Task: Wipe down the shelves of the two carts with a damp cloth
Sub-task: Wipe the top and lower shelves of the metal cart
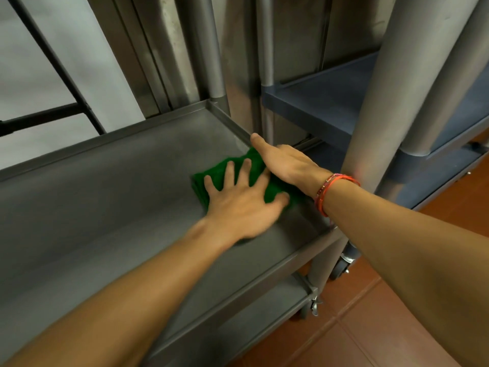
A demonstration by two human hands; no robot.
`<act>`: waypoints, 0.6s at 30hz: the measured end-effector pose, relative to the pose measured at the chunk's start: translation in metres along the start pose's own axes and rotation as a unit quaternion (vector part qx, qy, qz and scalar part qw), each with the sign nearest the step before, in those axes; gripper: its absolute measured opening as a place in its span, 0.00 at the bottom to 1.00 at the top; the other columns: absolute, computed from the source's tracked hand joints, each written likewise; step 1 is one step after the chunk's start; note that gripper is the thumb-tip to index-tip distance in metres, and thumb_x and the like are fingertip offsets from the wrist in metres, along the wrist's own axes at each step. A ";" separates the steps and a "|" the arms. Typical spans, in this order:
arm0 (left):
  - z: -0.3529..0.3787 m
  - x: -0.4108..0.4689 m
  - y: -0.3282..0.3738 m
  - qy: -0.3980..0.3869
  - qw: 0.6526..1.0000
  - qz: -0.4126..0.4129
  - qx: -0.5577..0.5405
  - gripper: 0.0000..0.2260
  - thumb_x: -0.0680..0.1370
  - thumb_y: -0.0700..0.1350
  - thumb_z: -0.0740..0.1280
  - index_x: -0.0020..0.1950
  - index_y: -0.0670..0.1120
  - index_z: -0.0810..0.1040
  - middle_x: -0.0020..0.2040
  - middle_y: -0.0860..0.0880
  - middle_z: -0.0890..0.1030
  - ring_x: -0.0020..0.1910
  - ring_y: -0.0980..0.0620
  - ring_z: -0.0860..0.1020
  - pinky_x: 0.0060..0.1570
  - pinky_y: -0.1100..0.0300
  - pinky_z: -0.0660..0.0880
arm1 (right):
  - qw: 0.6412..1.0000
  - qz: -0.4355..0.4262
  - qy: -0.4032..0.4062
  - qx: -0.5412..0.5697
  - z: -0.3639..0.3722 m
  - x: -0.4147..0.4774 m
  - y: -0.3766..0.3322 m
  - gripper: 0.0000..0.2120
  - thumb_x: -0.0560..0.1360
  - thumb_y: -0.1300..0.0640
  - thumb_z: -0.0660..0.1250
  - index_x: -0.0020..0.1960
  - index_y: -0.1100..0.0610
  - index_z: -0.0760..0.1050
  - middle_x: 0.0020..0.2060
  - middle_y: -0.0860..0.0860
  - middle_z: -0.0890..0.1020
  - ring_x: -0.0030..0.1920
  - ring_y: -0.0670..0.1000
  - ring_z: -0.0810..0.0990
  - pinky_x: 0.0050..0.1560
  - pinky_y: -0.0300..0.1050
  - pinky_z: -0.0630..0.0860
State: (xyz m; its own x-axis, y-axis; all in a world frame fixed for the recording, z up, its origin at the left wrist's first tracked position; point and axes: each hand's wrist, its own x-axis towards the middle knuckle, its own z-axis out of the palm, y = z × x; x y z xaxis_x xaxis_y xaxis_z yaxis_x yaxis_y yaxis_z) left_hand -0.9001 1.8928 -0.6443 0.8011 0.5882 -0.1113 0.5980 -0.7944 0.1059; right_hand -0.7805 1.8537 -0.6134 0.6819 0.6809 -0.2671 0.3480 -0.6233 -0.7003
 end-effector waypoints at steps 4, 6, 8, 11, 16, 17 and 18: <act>0.007 -0.012 0.006 0.010 1.000 0.030 0.003 0.31 0.76 0.70 0.47 0.78 0.65 0.45 0.81 0.52 0.41 0.79 0.45 0.37 0.71 0.30 0.37 | 1.000 0.005 -0.006 -0.012 -0.001 0.000 0.000 0.45 0.72 0.23 0.45 0.73 0.54 0.70 0.66 0.57 0.77 0.62 0.59 0.77 0.64 0.58 0.72; 0.005 -0.002 0.001 0.008 0.999 0.031 -0.002 0.32 0.75 0.71 0.47 0.78 0.64 0.45 0.82 0.53 0.42 0.79 0.46 0.38 0.72 0.31 0.38 | 1.000 -0.002 -0.002 -0.024 -0.001 0.002 0.002 0.44 0.73 0.23 0.45 0.72 0.53 0.71 0.66 0.56 0.76 0.63 0.59 0.76 0.64 0.58 0.71; 0.002 0.014 -0.008 0.005 1.000 0.025 -0.004 0.33 0.75 0.71 0.47 0.79 0.64 0.45 0.82 0.54 0.42 0.80 0.48 0.38 0.72 0.32 0.39 | 0.999 -0.012 0.000 -0.033 -0.001 0.004 0.003 0.43 0.73 0.23 0.44 0.70 0.53 0.73 0.66 0.56 0.77 0.63 0.58 0.76 0.63 0.56 0.71; -0.006 0.045 -0.029 0.011 1.000 0.003 0.000 0.34 0.76 0.72 0.46 0.79 0.63 0.44 0.82 0.55 0.44 0.80 0.50 0.40 0.73 0.34 0.40 | 0.999 -0.023 0.002 -0.037 0.000 0.007 0.005 0.43 0.73 0.23 0.45 0.71 0.52 0.72 0.69 0.56 0.75 0.67 0.58 0.74 0.62 0.52 0.70; -0.018 0.098 -0.063 0.019 0.999 -0.032 0.005 0.33 0.77 0.72 0.45 0.80 0.62 0.46 0.82 0.54 0.44 0.80 0.47 0.42 0.73 0.33 0.41 | 0.997 -0.028 0.008 -0.068 0.002 0.007 0.007 0.43 0.72 0.23 0.44 0.73 0.52 0.68 0.71 0.56 0.72 0.70 0.60 0.71 0.65 0.54 0.69; -0.020 0.106 -0.069 0.018 0.999 -0.041 0.001 0.33 0.77 0.72 0.45 0.80 0.62 0.47 0.82 0.54 0.44 0.80 0.48 0.42 0.73 0.33 0.40 | 0.997 -0.029 0.008 -0.072 0.002 0.007 0.007 0.43 0.73 0.23 0.44 0.73 0.51 0.67 0.71 0.56 0.72 0.70 0.60 0.71 0.66 0.56 0.69; -0.023 0.114 -0.074 0.019 0.998 -0.052 -0.005 0.34 0.77 0.72 0.46 0.80 0.62 0.47 0.82 0.55 0.44 0.80 0.48 0.42 0.73 0.33 0.39 | 0.997 -0.029 0.006 -0.074 0.001 0.007 0.007 0.42 0.74 0.24 0.45 0.74 0.51 0.67 0.71 0.56 0.72 0.69 0.60 0.71 0.67 0.56 0.69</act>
State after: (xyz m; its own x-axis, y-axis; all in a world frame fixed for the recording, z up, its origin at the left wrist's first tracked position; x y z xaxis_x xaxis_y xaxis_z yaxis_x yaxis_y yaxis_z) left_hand -0.8524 2.0223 -0.6425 0.7349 0.6729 -0.0850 0.6782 -0.7273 0.1058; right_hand -0.7743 1.8543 -0.6209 0.6657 0.7132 -0.2197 0.4778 -0.6335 -0.6086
